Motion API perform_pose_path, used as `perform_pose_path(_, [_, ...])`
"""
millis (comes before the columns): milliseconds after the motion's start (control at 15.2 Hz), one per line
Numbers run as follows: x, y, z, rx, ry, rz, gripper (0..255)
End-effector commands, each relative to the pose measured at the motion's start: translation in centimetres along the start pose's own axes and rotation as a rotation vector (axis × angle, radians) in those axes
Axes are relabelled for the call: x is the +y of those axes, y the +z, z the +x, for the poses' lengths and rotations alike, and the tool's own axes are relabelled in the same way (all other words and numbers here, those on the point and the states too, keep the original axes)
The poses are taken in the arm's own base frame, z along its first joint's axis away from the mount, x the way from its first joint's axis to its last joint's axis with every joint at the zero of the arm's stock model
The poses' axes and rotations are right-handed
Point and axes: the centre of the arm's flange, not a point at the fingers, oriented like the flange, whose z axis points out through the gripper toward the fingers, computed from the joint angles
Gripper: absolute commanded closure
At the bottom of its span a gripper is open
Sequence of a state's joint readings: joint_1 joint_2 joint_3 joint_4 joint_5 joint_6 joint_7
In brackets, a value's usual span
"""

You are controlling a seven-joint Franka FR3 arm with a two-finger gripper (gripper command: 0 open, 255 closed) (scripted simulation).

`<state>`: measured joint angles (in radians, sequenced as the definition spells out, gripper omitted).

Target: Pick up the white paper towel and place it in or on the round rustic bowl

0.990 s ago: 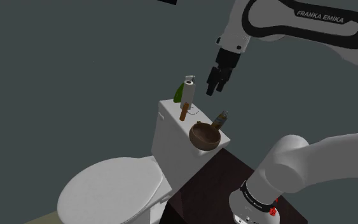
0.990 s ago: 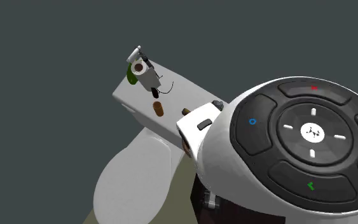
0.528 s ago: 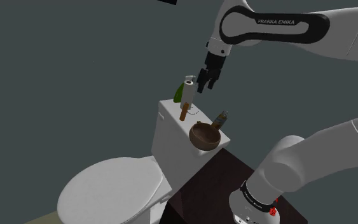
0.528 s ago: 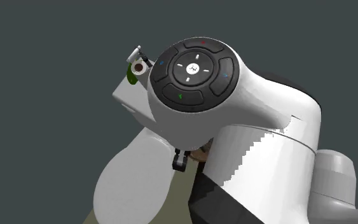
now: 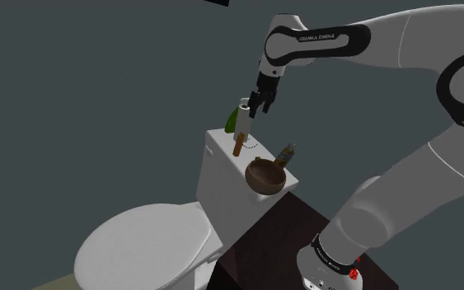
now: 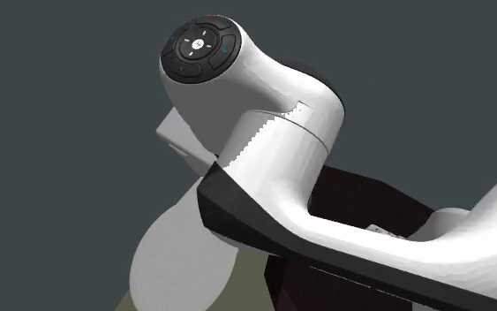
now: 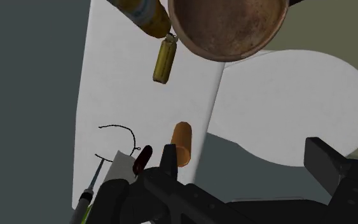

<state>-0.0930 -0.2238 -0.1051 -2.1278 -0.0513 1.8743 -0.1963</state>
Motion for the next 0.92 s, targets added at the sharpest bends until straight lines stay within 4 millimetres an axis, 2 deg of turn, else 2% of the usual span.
perform_pose_path(0, [1.3,0.8,2.0,0.000,0.007,-0.014,0])
perform_pose_path(858, [11.9,5.7,13.3,-0.001,0.049,-0.104,0])
